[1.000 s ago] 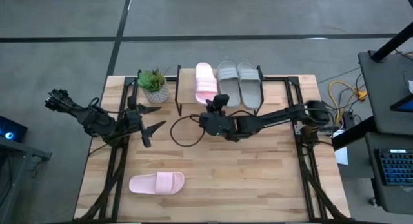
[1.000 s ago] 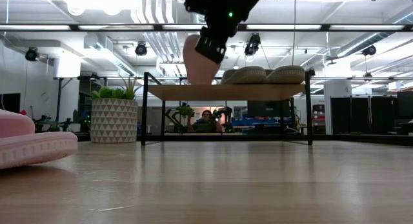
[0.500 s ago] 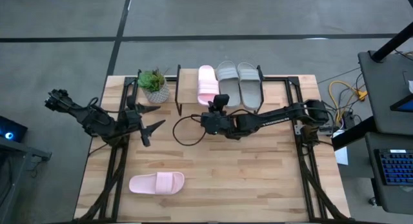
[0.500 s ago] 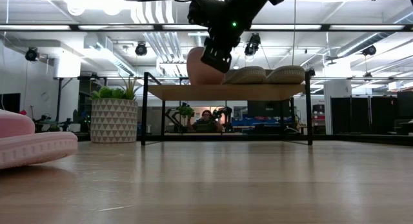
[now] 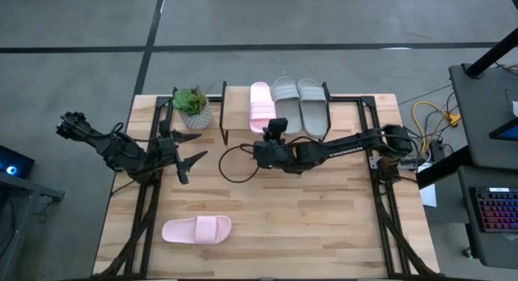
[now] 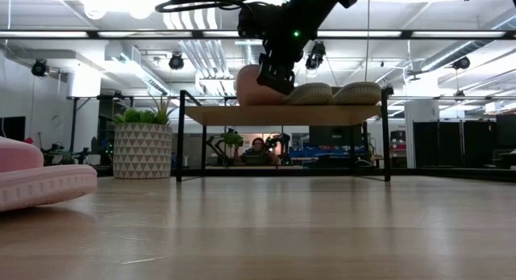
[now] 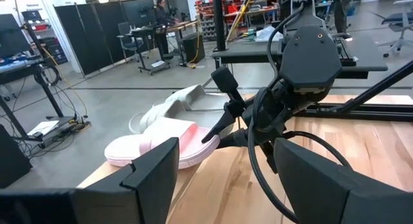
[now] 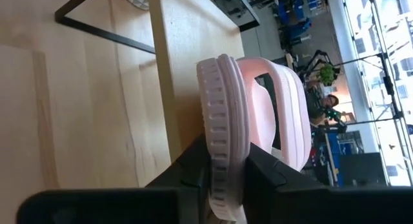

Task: Pick and place slides into the shelf
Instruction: Put the top pink slides on the shelf

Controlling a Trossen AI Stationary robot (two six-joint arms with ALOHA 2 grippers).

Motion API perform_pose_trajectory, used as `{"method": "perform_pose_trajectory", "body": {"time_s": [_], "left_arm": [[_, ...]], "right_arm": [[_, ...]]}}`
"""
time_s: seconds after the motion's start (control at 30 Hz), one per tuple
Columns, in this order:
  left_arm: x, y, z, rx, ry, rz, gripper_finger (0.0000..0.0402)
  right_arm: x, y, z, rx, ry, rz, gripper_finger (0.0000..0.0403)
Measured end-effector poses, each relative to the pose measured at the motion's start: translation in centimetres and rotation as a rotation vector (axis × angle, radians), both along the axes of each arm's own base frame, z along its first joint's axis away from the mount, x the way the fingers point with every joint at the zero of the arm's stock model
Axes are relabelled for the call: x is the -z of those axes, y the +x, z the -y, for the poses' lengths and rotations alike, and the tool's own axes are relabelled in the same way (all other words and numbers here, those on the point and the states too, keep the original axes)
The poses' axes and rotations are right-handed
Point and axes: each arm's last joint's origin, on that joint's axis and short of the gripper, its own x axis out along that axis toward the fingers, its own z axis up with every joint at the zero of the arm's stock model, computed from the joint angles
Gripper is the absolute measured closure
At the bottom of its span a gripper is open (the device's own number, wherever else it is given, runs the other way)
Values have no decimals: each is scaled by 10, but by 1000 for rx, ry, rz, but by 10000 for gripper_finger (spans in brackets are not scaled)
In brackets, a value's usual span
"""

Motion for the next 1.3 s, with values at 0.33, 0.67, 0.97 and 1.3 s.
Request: {"method": "perform_pose_trajectory", "body": {"time_s": [0.33,0.67,0.97,1.3], "left_arm": [[0,0,0,-1,-22,9,164],[0,0,0,-1,-21,8,164],[0,0,0,-1,-21,8,164],[2,0,0,-1,-12,-12,164]], "right_arm": [[-1,0,0,-27,58,-4,287],[-16,-1,-1,-8,128,-10,223],[-21,-1,-2,-29,174,-12,185],[-20,-3,-2,-26,218,-13,181]]}}
